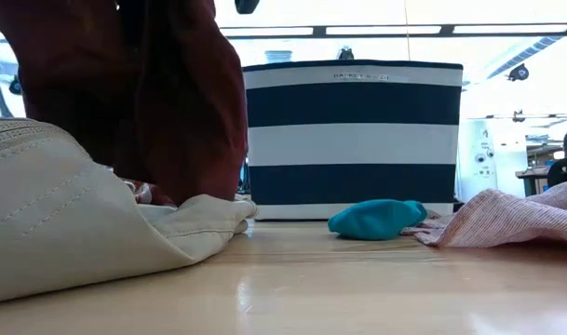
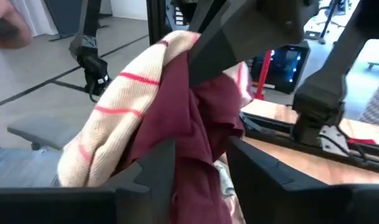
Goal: Sort clothes
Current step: Put the bottom white patterned sock into the laundry bin
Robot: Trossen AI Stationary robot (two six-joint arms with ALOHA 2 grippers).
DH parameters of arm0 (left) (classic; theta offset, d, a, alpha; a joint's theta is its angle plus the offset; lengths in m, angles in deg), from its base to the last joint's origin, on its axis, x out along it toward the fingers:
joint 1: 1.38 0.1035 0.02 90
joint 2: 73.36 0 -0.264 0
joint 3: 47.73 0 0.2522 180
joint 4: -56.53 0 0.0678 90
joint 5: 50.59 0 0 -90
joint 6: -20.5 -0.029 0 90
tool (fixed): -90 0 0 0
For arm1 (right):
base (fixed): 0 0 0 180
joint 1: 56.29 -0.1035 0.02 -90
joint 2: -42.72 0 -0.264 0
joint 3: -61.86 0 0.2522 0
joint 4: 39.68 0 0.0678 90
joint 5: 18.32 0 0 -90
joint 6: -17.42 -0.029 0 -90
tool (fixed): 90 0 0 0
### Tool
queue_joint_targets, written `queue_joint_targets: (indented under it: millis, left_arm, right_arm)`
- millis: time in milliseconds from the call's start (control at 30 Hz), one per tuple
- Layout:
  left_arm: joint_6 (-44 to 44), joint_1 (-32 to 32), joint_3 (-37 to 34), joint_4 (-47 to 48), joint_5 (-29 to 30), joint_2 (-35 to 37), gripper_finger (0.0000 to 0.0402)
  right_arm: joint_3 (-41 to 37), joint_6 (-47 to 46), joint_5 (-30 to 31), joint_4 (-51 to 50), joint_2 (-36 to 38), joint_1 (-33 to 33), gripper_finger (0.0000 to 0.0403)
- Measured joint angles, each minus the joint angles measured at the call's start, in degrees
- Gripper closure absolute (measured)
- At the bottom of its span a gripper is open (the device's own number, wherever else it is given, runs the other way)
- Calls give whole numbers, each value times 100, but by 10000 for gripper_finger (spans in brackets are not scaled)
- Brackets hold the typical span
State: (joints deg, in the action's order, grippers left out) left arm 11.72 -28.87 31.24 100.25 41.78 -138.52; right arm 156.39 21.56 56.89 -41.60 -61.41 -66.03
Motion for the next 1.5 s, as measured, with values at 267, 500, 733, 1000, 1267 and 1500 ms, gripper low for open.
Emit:
queue_joint_targets:
  millis: [267, 500, 733, 1000, 1267, 1500]
  left_arm:
    - [0, 29, 0, 6, 16, 3, 401]
    - [-13, 53, 0, 30, 20, 3, 401]
    - [71, 62, 0, 173, 47, 3, 401]
    - [71, 75, 0, 192, 171, 1, 401]
    - [70, 77, 0, 149, 173, -1, 401]
    - [54, 77, 0, 115, 173, -1, 401]
  right_arm:
    - [64, -49, -350, -93, -33, 0, 316]
    - [64, 93, -371, -213, -31, -2, 395]
    - [55, -21, -330, -960, 256, 2, 342]
    - [60, -116, -328, -805, 260, 2, 239]
    - [55, -50, -322, -532, 159, 29, 263]
    - [55, 43, -182, -500, 159, 151, 392]
